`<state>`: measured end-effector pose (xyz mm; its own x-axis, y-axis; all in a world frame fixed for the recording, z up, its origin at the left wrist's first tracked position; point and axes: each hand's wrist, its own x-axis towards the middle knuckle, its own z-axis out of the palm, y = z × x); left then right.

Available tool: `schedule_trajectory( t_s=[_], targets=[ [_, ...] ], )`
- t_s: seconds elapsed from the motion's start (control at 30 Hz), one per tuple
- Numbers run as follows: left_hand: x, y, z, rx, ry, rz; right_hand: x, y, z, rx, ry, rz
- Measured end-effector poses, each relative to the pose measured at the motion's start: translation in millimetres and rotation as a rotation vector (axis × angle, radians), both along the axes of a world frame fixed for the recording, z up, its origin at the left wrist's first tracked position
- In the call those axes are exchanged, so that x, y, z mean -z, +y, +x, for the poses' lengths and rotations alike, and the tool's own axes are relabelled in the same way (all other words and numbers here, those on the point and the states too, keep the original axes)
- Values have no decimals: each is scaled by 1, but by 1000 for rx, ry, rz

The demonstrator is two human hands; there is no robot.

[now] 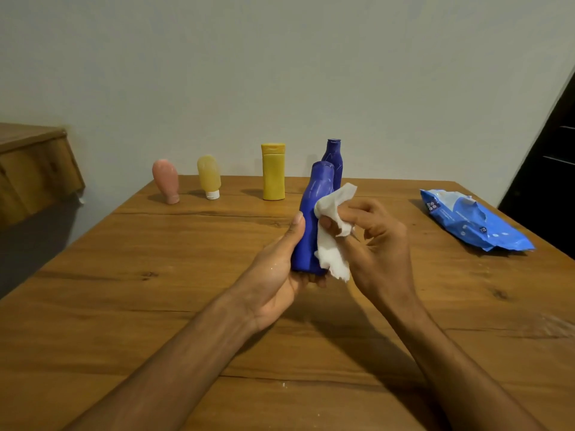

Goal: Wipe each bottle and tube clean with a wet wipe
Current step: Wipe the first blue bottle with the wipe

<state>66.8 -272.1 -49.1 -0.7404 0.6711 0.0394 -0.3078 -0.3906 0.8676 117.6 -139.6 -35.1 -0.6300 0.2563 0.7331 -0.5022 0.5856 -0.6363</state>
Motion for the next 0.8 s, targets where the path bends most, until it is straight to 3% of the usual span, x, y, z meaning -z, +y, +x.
schedule_trajectory(
  t_s=[0.17, 0.3, 0.4, 0.57, 0.67, 0.8],
  targets=[
    [2, -1, -4, -79, 64, -66, 7, -3, -1, 52, 41, 286],
    [3, 1, -1, -38, 141, -114, 3, 3, -1, 162, 110, 225],
    [3, 1, -1, -28, 163, -115, 5, 3, -2, 151, 110, 311],
    [1, 0, 2, -10, 185, -139, 3, 3, -5, 219, 120, 293],
    [0, 0, 2, -19, 196, -137, 7, 0, -4, 187, 107, 423],
    [-1, -2, 6, 10, 218, -207, 6, 5, -5, 238, 81, 393]
  ],
)
